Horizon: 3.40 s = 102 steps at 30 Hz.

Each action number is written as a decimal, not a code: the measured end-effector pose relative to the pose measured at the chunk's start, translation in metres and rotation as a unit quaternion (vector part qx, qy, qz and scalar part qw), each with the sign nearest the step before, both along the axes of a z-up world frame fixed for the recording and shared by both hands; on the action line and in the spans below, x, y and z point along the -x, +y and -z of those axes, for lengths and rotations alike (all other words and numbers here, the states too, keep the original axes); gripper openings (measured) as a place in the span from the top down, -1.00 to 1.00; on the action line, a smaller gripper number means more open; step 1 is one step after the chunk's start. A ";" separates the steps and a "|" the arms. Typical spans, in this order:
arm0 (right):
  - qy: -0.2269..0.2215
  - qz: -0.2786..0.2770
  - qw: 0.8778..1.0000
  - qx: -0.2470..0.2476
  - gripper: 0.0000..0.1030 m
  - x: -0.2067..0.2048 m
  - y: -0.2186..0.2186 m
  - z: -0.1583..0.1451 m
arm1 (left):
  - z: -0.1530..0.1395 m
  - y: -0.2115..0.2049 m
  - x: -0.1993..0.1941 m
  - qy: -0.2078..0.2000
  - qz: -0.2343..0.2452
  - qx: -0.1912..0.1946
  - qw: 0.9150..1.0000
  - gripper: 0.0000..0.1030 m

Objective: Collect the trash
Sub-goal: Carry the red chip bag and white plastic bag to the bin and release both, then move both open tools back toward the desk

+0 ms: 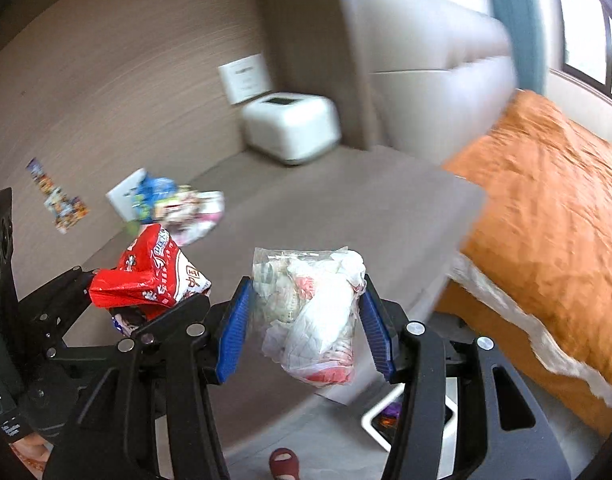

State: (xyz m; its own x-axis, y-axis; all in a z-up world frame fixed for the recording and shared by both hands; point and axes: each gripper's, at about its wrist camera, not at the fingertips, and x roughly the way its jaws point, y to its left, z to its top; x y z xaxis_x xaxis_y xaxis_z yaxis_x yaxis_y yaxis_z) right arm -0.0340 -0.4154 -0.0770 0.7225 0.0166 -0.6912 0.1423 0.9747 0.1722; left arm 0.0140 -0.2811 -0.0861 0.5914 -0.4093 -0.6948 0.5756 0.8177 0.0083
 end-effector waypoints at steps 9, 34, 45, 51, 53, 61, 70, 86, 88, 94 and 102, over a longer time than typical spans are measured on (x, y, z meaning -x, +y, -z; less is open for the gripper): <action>0.043 0.103 0.994 -0.020 -0.04 0.064 -0.094 0.039 | 0.046 -0.105 0.045 0.036 0.114 -0.035 0.992 -0.37; 0.215 0.168 0.958 -0.083 -0.04 0.087 -0.191 0.350 | 0.382 -0.216 0.062 0.166 0.225 -0.147 0.949 -0.37; 0.283 0.164 0.942 -0.075 -0.91 0.090 -0.190 0.470 | 0.515 -0.221 0.062 0.221 0.219 -0.197 0.930 -0.91; 0.292 0.167 0.939 -0.072 -0.91 0.097 -0.190 0.468 | 0.516 -0.226 0.070 0.219 0.231 -0.204 0.926 -0.91; 0.291 0.168 0.939 -0.071 -0.91 0.096 -0.188 0.460 | 0.507 -0.223 0.067 0.220 0.231 -0.202 0.926 -0.91; 0.272 0.169 0.945 -0.069 -0.91 0.096 -0.184 0.409 | 0.450 -0.212 0.060 0.206 0.216 -0.182 0.937 -0.91; 0.232 0.199 0.950 -0.064 -0.91 0.117 -0.177 0.306 | 0.334 -0.202 0.084 0.174 0.200 -0.132 0.955 -0.91; 0.014 0.126 0.991 -0.049 -0.91 0.084 -0.110 0.049 | 0.043 -0.090 0.073 0.009 0.124 0.030 0.992 -0.91; -0.003 0.093 0.995 -0.041 -0.91 0.063 -0.090 0.031 | 0.023 -0.063 0.056 -0.026 0.093 0.028 0.995 -0.91; -0.037 -0.012 0.999 -0.012 -0.91 -0.012 -0.017 -0.004 | 0.001 0.031 -0.007 -0.060 -0.039 0.009 0.997 -0.91; -0.048 -0.124 0.990 0.041 -0.91 -0.092 0.089 -0.010 | -0.002 0.161 -0.105 -0.034 -0.234 -0.012 0.972 -0.91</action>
